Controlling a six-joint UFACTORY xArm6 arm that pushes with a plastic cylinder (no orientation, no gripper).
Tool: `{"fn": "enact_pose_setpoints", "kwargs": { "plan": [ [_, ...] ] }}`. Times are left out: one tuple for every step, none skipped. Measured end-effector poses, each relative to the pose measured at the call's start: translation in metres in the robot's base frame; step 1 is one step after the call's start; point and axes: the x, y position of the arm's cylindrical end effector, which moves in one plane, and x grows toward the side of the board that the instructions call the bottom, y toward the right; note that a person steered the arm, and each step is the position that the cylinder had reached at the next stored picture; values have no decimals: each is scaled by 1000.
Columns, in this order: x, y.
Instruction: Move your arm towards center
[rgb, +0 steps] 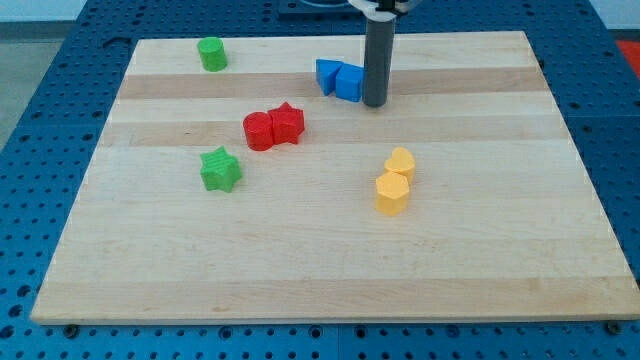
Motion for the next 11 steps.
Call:
{"fn": "enact_pose_setpoints", "kwargs": {
  "plan": [
    [6, 0],
    [7, -6],
    [7, -7],
    [16, -7],
    [24, -7],
    [29, -7],
    [40, -7],
    [43, -7],
    [47, -7],
    [59, -7],
    [72, -12]
  ]
}}
